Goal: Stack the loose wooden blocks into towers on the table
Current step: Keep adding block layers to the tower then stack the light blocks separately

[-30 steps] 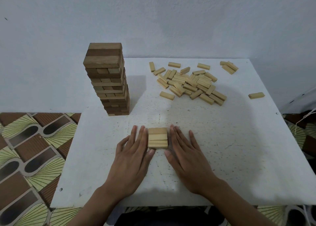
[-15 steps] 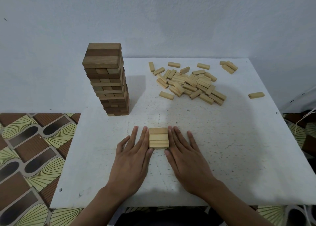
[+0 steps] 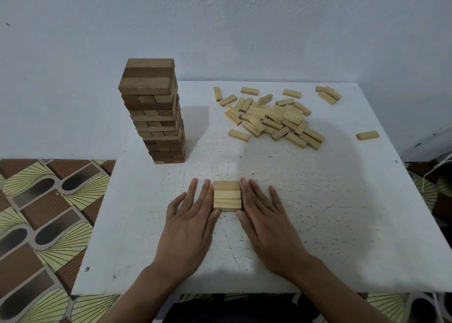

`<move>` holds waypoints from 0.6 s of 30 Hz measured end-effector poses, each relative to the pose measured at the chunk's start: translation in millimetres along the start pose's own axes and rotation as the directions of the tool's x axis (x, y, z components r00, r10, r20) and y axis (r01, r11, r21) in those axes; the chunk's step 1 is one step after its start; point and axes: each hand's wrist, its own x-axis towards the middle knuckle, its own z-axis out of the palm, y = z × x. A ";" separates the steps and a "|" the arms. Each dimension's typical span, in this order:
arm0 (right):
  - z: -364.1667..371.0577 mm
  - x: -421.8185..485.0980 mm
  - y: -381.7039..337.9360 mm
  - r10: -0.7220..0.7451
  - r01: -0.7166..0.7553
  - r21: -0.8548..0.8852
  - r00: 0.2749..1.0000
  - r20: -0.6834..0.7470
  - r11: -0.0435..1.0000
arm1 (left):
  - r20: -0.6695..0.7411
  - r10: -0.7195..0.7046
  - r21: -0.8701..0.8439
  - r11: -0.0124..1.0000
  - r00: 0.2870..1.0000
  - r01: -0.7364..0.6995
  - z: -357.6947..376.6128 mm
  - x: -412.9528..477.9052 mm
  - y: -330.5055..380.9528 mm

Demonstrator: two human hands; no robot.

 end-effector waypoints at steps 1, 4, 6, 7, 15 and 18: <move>1.1 0.3 0.2 0.001 -0.001 0.001 1.000 -0.004 1.000 | 0.000 -0.001 -0.001 1.000 1.000 0.001 0.4 -0.1 0.0; 3.5 0.5 1.2 0.005 -0.005 0.000 1.000 -0.018 1.000 | 0.005 -0.001 0.002 1.000 1.000 0.001 1.7 -0.4 0.2; 3.8 0.7 1.2 0.004 -0.004 0.001 1.000 -0.026 1.000 | 0.005 -0.018 -0.021 1.000 1.000 0.018 1.3 -0.6 0.6; 4.1 0.9 1.0 0.003 -0.003 0.005 1.000 -0.029 1.000 | 0.000 -0.029 -0.045 0.999 1.000 0.029 1.1 -0.7 1.0; 7.5 1.7 1.0 0.000 -0.001 -0.009 0.998 -0.057 1.000 | -0.003 -0.018 -0.086 0.996 1.000 0.017 0.4 0.9 4.5; 9.2 2.0 2.0 -0.003 0.002 -0.015 0.997 -0.079 1.000 | -0.010 -0.010 -0.085 0.996 1.000 0.009 0.9 0.9 4.2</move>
